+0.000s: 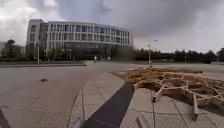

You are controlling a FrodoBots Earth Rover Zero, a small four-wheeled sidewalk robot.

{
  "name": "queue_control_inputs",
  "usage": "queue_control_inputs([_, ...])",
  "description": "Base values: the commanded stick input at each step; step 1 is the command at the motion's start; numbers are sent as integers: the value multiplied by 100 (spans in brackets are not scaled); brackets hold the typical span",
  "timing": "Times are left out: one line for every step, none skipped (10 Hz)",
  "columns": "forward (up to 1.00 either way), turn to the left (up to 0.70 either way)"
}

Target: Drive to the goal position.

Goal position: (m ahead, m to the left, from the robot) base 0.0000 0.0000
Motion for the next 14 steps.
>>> queue_control_inputs([4, 0])
queue_control_inputs([4, 0])
queue_control_inputs([4, 0])
queue_control_inputs([4, 0])
queue_control_inputs([4, 0])
queue_control_inputs([4, 0])
queue_control_inputs([4, 0])
queue_control_inputs([4, 0])
queue_control_inputs([4, 0])
queue_control_inputs([4, 0])
queue_control_inputs([4, 0])
queue_control_inputs([4, 0])
queue_control_inputs([4, 0])
queue_control_inputs([4, 0])
